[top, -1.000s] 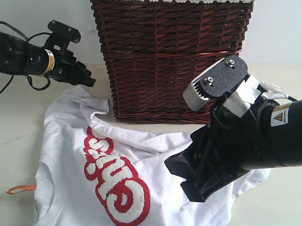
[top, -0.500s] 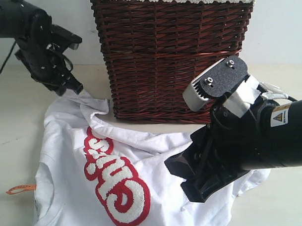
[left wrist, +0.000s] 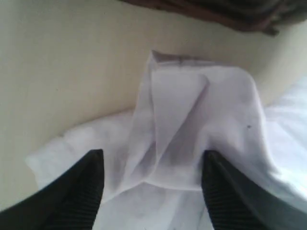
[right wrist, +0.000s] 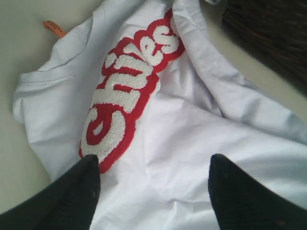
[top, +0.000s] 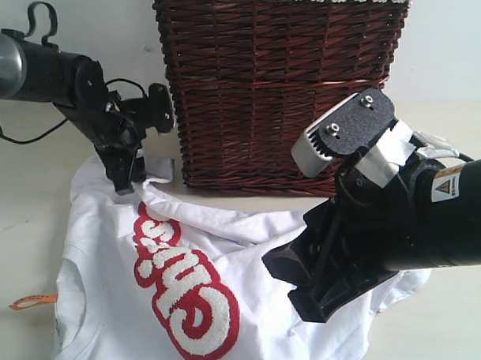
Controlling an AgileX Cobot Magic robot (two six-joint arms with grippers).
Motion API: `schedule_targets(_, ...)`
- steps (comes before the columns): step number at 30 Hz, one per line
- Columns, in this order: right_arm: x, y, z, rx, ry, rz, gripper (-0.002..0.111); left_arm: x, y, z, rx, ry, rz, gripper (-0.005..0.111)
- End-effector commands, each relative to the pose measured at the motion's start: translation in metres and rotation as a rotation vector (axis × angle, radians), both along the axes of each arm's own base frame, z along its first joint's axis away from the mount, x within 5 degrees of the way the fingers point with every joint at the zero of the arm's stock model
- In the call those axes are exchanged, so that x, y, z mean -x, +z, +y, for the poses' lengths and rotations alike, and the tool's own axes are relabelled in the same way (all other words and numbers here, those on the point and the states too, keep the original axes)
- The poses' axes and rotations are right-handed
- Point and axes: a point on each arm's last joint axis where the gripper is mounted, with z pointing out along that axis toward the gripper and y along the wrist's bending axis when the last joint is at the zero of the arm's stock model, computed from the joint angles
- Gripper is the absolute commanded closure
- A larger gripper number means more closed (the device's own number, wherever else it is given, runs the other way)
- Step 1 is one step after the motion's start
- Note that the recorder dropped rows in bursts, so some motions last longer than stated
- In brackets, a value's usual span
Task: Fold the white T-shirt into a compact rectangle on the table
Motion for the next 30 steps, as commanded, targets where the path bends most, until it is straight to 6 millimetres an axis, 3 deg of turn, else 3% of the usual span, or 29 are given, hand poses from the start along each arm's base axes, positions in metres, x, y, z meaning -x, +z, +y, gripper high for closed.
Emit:
schedule_targets(1, 0.001, -0.001, -0.001, 0.001, -0.003, 0.003, 0.046, -0.005, -0.025, 0.003, -0.105, -0.094, -0.038, 0.047)
schedule_targets(4, 0.001, -0.001, -0.001, 0.000, -0.004, 0.004, 0.046, -0.013, -0.030, -0.001, -0.043, -0.049, -0.124, 0.051)
schedule_targets(13, 0.001, -0.001, -0.001, -0.001, -0.005, 0.005, 0.046, -0.023, -0.023, -0.005, 0.019, -0.054, -0.262, 0.080)
schedule_targets(16, 0.001, -0.001, -0.001, -0.002, -0.008, 0.010, 0.046, -0.023, -0.021, -0.005, 0.022, -0.053, -0.270, 0.074)
schedule_targets(18, 0.001, -0.001, -0.001, -0.002, -0.010, 0.013, 0.046, -0.028, -0.016, -0.001, 0.067, -0.005, -0.306, 0.065)
schedule_targets(21, 0.001, -0.001, -0.001, -0.002, -0.010, 0.013, 0.046, -0.035, -0.009, 0.006, 0.220, 0.173, -0.343, 0.055)
schedule_targets(26, 0.001, -0.001, -0.001, -0.002, -0.010, 0.013, 0.046, -0.030, -0.005, 0.023, 0.300, 0.464, -0.177, 0.058)
schedule_targets(28, 0.001, -0.001, -0.001, -0.002, -0.010, 0.013, 0.046, -0.033, 0.003, 0.045, 0.309, 0.708, -0.055, 0.063)
schedule_targets(29, 0.001, -0.001, -0.001, -0.002, -0.010, 0.013, 0.046, -0.033, 0.010, 0.064, 0.310, 0.904, 0.052, 0.063)
schedule_targets(30, 0.001, -0.001, -0.001, -0.002, -0.010, 0.013, 0.046, -0.028, 0.013, 0.073, 0.287, 0.981, 0.161, 0.061)
